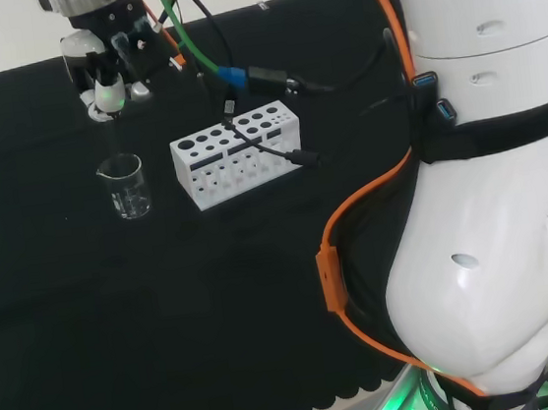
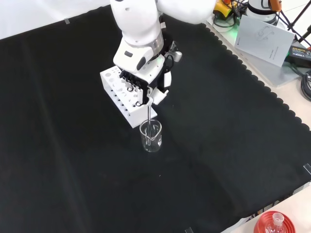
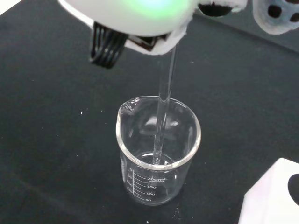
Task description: Stir in the beaker to the left of the white test tube rack with the glass rod.
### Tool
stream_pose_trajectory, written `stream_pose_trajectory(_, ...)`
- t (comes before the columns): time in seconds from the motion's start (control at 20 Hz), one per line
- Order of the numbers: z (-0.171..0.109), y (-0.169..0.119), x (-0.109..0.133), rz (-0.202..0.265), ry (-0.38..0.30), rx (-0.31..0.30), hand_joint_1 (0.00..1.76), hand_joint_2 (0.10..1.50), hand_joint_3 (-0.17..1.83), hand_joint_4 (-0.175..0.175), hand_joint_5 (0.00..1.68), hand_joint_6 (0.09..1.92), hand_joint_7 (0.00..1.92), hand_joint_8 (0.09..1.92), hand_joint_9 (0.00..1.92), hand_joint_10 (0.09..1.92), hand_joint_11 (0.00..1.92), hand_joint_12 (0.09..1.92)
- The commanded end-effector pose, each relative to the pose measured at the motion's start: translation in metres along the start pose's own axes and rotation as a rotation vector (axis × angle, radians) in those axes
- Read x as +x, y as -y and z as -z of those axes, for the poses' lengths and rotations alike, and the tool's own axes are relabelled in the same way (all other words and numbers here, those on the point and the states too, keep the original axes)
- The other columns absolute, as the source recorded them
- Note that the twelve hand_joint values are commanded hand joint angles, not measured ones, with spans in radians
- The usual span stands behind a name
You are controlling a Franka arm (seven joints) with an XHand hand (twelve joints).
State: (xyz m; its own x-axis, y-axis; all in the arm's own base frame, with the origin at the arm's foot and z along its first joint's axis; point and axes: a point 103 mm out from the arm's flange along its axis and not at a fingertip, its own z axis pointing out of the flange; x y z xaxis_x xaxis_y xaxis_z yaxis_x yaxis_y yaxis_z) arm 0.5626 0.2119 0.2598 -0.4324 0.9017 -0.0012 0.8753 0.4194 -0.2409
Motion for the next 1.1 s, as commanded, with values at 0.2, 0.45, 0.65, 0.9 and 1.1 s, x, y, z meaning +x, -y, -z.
stream_pose_trajectory(0.2,-0.005,-0.005,0.0,0.007,0.008,0.016,1.2,0.6,0.87,-0.175,1.17,0.93,1.73,0.28,1.9,0.09,1.57,0.79)
stream_pose_trajectory(0.45,-0.006,0.002,-0.019,-0.023,0.008,0.016,1.2,0.6,0.87,-0.175,1.17,0.93,1.73,0.28,1.91,0.09,1.57,0.79)
stream_pose_trajectory(0.65,-0.008,0.01,-0.03,-0.044,0.005,0.02,1.2,0.6,0.87,-0.175,1.17,0.93,1.73,0.28,1.91,0.09,1.57,0.79)
stream_pose_trajectory(0.9,-0.005,0.018,-0.022,-0.04,0.013,0.023,1.2,0.6,0.87,-0.175,1.17,0.93,1.73,0.28,1.91,0.09,1.57,0.79)
stream_pose_trajectory(1.1,0.002,0.017,-0.007,-0.024,0.022,0.012,1.2,0.6,0.87,-0.175,1.17,0.93,1.73,0.27,1.91,0.09,1.57,0.79)
